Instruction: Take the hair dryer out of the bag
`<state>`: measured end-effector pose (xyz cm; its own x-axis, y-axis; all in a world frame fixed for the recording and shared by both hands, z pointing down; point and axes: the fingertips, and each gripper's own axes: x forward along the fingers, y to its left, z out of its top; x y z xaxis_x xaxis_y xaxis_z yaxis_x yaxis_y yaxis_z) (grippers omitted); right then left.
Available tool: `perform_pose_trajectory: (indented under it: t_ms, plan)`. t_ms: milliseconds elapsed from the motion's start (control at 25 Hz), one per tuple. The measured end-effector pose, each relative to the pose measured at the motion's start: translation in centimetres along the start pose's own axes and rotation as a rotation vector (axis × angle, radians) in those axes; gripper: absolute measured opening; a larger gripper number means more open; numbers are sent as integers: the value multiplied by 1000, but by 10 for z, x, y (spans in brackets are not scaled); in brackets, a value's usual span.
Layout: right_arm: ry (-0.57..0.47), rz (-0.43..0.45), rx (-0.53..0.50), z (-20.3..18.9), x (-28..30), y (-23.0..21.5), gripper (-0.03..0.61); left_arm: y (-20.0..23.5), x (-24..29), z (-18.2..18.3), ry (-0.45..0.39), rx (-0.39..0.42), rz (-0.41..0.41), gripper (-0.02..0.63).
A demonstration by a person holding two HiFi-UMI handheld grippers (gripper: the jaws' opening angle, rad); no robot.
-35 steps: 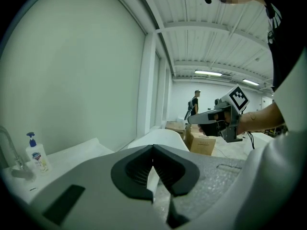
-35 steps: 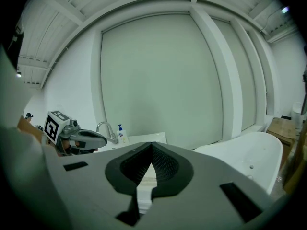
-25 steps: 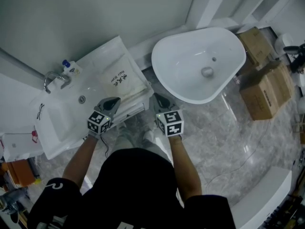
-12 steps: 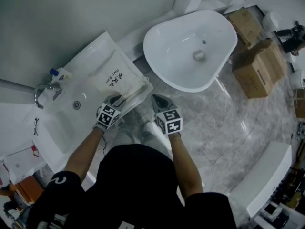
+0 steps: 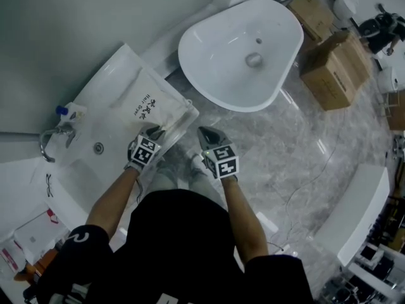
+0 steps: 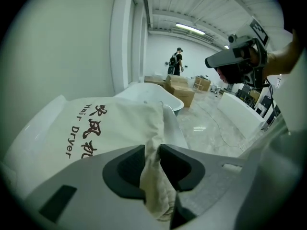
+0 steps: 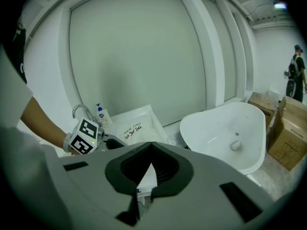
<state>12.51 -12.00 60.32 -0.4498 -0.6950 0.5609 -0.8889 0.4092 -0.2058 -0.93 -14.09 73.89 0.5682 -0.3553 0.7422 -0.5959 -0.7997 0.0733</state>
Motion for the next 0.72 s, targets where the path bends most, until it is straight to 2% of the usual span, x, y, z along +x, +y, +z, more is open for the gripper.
perform_pose_trajectory:
  t_ms: [160, 280, 520, 720]
  plan:
    - [0, -1, 13, -2, 2, -1, -6, 4, -8, 8, -20, -25, -23, 29]
    - [-5, 5, 14, -3, 4, 1, -6, 4, -23, 27, -71, -20, -47, 21]
    - [-30, 31, -4, 15, 12, 10, -6, 19, -64, 100, -257, -64, -95, 20]
    - [-31, 60, -30, 24, 27, 23, -6, 37, -69, 125, -294, -76, -94, 20]
